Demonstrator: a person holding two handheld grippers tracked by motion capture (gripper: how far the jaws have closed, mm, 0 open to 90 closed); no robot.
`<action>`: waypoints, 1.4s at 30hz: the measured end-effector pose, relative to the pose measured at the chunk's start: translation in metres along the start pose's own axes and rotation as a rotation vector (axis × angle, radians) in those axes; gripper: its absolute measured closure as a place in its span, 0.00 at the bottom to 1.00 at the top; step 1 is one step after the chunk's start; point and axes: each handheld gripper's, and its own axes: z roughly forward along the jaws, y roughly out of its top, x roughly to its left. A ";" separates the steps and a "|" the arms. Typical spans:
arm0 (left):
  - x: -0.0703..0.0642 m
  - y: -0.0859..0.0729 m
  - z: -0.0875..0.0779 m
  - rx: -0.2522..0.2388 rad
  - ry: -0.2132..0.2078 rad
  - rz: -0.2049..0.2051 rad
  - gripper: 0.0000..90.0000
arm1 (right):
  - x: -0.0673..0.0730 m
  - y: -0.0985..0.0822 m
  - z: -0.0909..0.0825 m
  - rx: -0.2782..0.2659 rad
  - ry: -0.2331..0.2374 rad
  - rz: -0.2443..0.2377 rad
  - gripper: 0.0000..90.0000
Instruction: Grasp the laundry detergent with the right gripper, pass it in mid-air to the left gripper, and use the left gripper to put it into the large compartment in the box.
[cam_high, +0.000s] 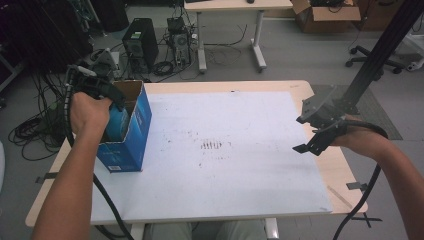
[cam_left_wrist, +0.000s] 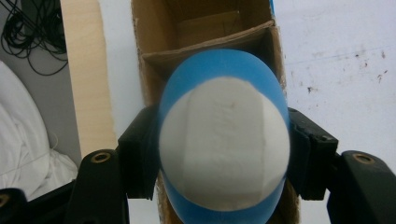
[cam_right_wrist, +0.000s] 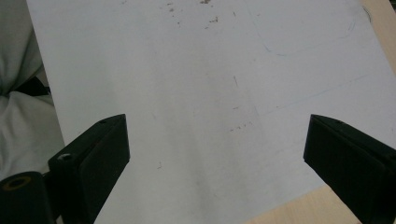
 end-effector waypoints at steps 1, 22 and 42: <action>0.000 0.000 0.002 0.001 0.000 -0.002 0.42 | 0.000 0.000 0.000 -0.001 0.000 0.002 0.07; 0.002 -0.010 0.038 0.027 -0.012 0.003 0.42 | -0.002 -0.002 0.006 0.014 0.008 0.016 0.07; 0.003 -0.015 0.056 0.045 -0.025 0.015 0.42 | -0.002 -0.003 0.008 0.034 0.013 0.016 0.08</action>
